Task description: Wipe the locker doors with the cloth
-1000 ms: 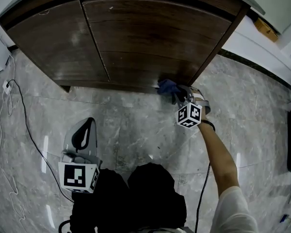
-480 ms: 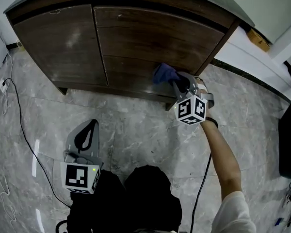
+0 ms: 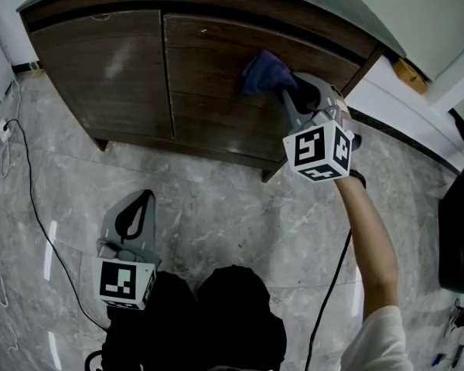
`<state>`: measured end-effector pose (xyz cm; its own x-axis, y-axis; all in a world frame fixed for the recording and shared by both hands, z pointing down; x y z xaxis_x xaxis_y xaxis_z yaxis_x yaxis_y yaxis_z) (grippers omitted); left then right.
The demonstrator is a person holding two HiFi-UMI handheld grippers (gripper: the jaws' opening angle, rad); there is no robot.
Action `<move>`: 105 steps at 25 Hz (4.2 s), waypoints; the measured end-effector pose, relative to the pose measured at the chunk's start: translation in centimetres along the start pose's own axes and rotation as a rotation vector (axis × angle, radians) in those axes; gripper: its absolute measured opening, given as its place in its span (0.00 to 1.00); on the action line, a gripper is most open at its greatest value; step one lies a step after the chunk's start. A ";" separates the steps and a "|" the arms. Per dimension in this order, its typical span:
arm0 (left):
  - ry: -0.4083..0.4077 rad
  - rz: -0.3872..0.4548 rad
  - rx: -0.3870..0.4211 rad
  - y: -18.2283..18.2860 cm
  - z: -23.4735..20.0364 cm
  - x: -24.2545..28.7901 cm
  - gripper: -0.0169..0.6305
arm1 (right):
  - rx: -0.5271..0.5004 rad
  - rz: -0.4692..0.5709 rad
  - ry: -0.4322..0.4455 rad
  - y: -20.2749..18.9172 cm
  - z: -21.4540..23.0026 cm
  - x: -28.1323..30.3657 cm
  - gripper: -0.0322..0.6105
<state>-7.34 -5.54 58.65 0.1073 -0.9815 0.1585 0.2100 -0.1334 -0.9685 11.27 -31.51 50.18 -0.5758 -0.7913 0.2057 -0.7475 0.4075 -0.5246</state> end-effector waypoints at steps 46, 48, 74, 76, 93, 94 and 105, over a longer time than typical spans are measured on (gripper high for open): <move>0.143 -0.085 -0.032 -5.9 -5.5 -3.1 0.03 | 0.119 -0.131 0.296 -6.7 -28.6 10.8 0.16; 0.155 -0.079 -0.034 -5.9 -5.7 -3.6 0.03 | 0.108 -0.099 0.270 -4.9 -26.7 10.3 0.16; 0.286 -0.067 -0.004 -3.8 -10.3 -7.7 0.03 | 0.097 0.226 -0.067 15.4 -3.7 7.1 0.16; 0.288 -0.078 -0.017 -4.1 -10.8 -7.9 0.03 | 0.086 0.235 -0.068 15.0 -4.9 7.6 0.16; 0.380 -0.117 -0.063 -8.1 -14.9 -9.7 0.03 | -0.057 0.046 0.203 5.9 -27.3 14.5 0.15; 0.384 -0.117 -0.059 -8.1 -15.0 -9.7 0.03 | -0.060 0.031 0.220 5.3 -28.4 14.8 0.15; 0.395 -0.144 -0.076 -9.7 -15.6 -10.1 0.03 | -0.032 -0.132 0.370 0.1 -37.6 17.5 0.16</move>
<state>-25.66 3.53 63.44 -0.3015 -0.9274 0.2216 0.1220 -0.2681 -0.9556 -11.36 -28.13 84.78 -0.5500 -0.6225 0.5568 -0.8298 0.3318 -0.4487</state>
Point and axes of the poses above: the fingertips, and each gripper's own axes: x forward along the fingers, z to its right, y out of its top, the point moved 3 cm from there along -x, backward along the fingers, and after that the axes turned 7 degrees about x, right-handed, at the moved point
